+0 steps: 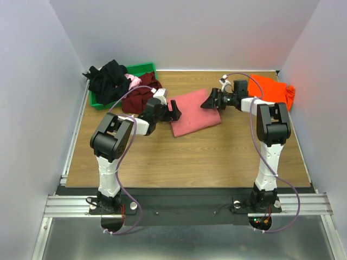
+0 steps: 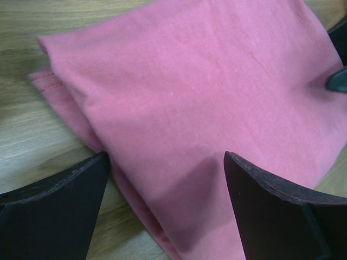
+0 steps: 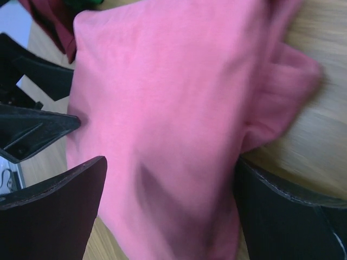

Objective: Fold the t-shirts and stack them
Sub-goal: Neatly place the folded tshirt to the corner

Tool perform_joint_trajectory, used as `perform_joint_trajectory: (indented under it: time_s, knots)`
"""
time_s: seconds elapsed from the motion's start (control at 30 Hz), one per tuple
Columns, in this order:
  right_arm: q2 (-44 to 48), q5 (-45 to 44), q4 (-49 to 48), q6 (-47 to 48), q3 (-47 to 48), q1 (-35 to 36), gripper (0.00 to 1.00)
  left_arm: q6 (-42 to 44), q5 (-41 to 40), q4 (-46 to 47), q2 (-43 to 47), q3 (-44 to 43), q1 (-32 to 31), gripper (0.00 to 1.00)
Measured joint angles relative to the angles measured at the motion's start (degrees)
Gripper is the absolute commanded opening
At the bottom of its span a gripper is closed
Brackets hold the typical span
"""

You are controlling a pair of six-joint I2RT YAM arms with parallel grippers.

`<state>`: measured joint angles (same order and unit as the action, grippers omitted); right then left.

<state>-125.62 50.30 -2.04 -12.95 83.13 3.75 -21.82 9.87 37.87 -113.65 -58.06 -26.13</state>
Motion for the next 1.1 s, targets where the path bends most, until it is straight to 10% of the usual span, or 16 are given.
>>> perform_joint_trajectory:
  time_s: [0.37,0.77,1.0,1.1]
  knots:
    - [0.0,-4.4,-2.3,0.7,-0.3,8.4,0.91,-1.0,2.1,3.7,-1.6,0.0,0.0,0.93]
    - [-2.4,-11.8,-3.2,-1.7,2.4,12.9,0.53,-1.6,3.0,4.5,-1.9,0.0,0.0,0.91]
    - [-3.9,-14.1,-3.2,-3.0,3.5,14.4,0.02,-1.7,3.4,5.4,-2.0,0.3,0.0,0.92]
    - [-4.0,-15.0,-3.2,-3.9,3.5,14.7,0.00,-1.6,3.5,5.9,-1.6,1.0,0.0,0.94]
